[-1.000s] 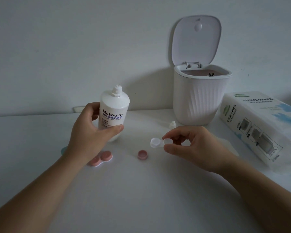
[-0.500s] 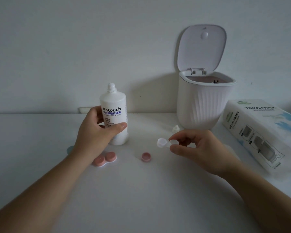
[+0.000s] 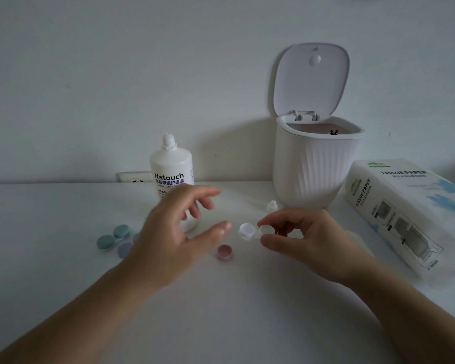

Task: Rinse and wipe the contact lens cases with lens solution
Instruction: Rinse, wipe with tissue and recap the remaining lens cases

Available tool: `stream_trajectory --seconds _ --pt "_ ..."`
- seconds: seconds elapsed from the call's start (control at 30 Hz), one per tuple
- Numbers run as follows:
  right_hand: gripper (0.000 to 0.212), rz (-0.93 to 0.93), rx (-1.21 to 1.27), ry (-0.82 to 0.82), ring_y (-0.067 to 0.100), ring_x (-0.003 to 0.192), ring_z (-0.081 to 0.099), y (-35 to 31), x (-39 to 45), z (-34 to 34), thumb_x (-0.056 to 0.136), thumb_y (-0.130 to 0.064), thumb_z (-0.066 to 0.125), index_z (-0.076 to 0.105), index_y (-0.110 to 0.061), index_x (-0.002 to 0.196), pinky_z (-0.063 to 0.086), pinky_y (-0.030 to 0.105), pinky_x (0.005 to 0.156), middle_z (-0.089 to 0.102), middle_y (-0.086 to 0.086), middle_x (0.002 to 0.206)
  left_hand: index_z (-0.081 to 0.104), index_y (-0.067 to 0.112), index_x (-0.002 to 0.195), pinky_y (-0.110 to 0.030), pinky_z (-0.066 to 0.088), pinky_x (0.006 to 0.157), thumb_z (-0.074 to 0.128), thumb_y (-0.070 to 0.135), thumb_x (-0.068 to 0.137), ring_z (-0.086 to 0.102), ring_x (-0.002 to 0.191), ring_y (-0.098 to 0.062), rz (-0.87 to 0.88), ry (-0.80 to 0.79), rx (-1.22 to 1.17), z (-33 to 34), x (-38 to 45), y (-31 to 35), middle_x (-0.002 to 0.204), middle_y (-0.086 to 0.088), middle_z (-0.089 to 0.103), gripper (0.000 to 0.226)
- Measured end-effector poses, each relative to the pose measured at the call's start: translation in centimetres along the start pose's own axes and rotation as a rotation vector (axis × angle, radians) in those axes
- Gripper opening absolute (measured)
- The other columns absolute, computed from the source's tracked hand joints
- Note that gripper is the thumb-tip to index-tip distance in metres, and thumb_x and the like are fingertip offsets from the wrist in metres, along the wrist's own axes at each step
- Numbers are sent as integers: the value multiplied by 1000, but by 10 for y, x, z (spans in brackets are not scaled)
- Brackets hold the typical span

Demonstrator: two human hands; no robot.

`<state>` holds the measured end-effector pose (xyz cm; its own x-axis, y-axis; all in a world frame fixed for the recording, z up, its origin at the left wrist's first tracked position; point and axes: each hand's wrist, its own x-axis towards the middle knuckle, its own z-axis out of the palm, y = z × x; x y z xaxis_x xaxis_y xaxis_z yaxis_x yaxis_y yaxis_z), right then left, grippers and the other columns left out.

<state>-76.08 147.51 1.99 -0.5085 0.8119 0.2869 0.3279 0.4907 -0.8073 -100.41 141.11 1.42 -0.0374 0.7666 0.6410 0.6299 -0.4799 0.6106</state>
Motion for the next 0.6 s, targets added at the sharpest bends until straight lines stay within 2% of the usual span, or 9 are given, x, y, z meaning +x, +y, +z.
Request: stream_trajectory --seconds 0.07,0.13,0.27,0.4,0.47,0.53,0.6 --pt "17 -3 -10 -6 2 75 63 -1 0 0 78 -31 81 78 -34 94 48 16 76 70 -11 80 64 39 119 -33 47 80 72 54 75 57 90 -17 -56 -182 -20 6 -3 -1 105 13 66 47" --pt "18 -15 -37 -35 4 78 65 -1 -1 0 78 -35 81 77 -36 95 50 18 78 70 -13 81 64 44 117 -29 46 80 72 59 73 57 92 -14 -90 -273 -22 9 -5 -2 107 17 66 47" --pt "17 -43 -69 -80 5 81 65 -2 -3 2 78 -40 78 76 -39 95 48 13 75 70 -16 85 69 45 106 -18 46 76 73 60 70 60 87 -8 -164 -322 -74 11 -5 0 100 23 69 40" --pt "20 -57 -90 -108 8 86 65 -2 -3 3 78 -45 75 75 -40 98 52 21 77 70 -18 90 75 37 96 -22 46 71 81 41 75 58 74 -1 -211 -373 -141 12 -5 3 85 19 70 23" --pt "22 -68 -95 -119 10 87 65 -2 -3 4 78 -46 74 76 -39 98 54 28 80 71 -18 92 74 38 94 -22 46 68 84 32 79 57 71 -1 -221 -372 -142 11 -4 3 81 18 70 19" --pt "28 -86 -97 -113 10 88 66 -3 -2 3 76 -52 73 75 -39 101 55 31 82 71 -17 94 75 40 93 -26 47 66 85 34 78 58 71 -10 -241 -366 -149 11 -4 2 80 15 71 20" --pt "36 -90 -69 -59 10 89 66 -2 -1 -1 73 -59 71 74 -39 103 53 25 82 70 -14 94 75 43 94 -25 46 66 83 47 72 59 75 -21 -265 -357 -158 10 -4 1 80 12 70 24"
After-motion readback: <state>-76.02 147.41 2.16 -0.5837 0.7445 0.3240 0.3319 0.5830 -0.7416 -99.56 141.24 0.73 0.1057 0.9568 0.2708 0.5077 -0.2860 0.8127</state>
